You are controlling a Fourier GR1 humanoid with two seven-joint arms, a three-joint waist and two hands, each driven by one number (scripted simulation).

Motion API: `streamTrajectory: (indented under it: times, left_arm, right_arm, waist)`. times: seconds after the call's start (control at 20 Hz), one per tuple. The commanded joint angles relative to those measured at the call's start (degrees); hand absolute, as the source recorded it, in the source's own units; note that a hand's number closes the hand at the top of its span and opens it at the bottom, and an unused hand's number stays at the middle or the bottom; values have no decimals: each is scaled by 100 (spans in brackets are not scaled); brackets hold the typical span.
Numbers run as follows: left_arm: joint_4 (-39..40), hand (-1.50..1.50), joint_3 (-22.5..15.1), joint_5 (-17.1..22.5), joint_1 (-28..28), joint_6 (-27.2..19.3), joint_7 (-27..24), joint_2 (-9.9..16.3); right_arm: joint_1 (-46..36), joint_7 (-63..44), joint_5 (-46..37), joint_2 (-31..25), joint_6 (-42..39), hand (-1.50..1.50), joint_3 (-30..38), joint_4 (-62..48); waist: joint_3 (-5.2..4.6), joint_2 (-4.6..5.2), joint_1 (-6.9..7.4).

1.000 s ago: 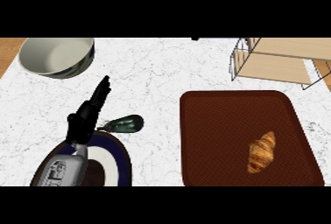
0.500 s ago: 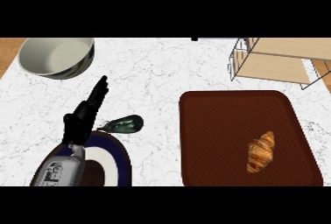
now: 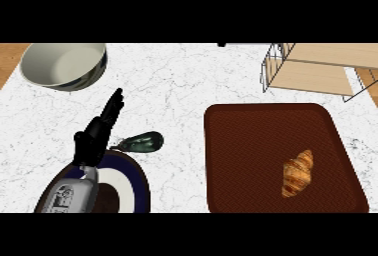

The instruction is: Pick the cupcake from the tray and place it in the tiered shelf

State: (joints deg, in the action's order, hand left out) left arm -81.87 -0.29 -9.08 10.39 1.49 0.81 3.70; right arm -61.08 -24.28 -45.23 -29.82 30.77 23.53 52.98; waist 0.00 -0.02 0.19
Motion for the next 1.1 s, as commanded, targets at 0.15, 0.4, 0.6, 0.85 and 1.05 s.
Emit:
streamTrajectory:
  times: [0.15,0.4,0.6,0.85,1.05]
  left_arm:
    - [204,0,-25,-129,162,-166,18,-101]
    - [-173,0,-42,5,-293,45,-61,13]
    - [-193,0,69,-8,-387,33,-97,138]
    - [-102,0,239,62,-110,36,103,225]
    - [-115,0,132,15,-30,-143,227,-22]
  right_arm:
    - [-64,-271,565,63,447,-150,410,922]
    - [412,-918,800,-821,-93,-150,947,1545]
    - [743,-2003,1038,-1352,-1053,-150,1324,1969]
    - [1948,-2309,1711,-1863,-2281,-150,1944,2888]
    - [2979,-2249,2379,-2094,-3183,-150,2760,3627]
  waist:
    - [-1,-13,-69]
    - [0,-42,-107]
    - [-4,-77,-204]
    - [1,-59,-255]
    - [6,-74,-371]
